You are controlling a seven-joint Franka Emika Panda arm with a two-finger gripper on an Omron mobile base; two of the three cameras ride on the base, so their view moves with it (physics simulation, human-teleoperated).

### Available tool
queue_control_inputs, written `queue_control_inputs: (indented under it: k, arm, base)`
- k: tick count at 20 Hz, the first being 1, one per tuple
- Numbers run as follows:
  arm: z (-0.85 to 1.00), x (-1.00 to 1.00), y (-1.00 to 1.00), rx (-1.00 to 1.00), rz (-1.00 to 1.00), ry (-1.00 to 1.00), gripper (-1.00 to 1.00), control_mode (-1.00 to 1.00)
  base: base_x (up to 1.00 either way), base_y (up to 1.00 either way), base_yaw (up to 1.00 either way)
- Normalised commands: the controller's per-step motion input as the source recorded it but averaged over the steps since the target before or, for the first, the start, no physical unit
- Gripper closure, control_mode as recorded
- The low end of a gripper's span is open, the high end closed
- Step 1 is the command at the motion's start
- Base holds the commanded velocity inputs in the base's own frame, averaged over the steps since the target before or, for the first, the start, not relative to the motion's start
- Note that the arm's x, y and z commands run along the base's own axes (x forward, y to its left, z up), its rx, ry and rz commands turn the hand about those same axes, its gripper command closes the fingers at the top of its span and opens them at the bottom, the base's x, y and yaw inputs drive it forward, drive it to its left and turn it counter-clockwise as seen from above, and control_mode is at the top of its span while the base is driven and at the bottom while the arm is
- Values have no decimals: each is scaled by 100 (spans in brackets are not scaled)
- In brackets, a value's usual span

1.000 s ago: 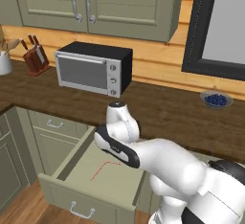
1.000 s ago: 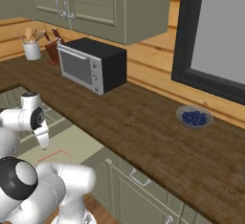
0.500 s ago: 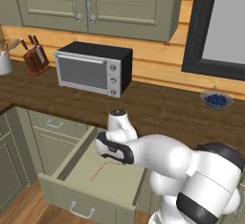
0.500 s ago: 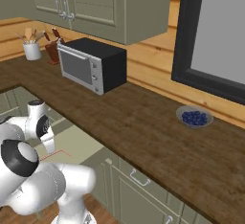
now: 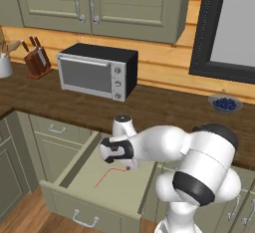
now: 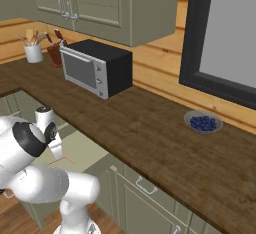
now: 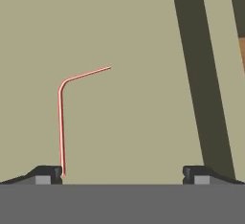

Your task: Take a straw from the drawer in front and place it inside the glass cup on the dining counter.

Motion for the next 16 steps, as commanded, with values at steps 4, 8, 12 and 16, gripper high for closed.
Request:
queue_control_inputs:
  k: [4,8,12,16]
  arm:
    - [-29,14,5,0,-1,0,-100,-100]
    - [-25,12,18,0,-4,-1,-100,-100]
    - [-13,9,11,0,-5,-1,-100,-100]
    - [-20,14,1,0,-2,-1,-100,-100]
  base:
    - [0,0,0]
    - [0,0,0]
    - [0,0,0]
    - [0,0,0]
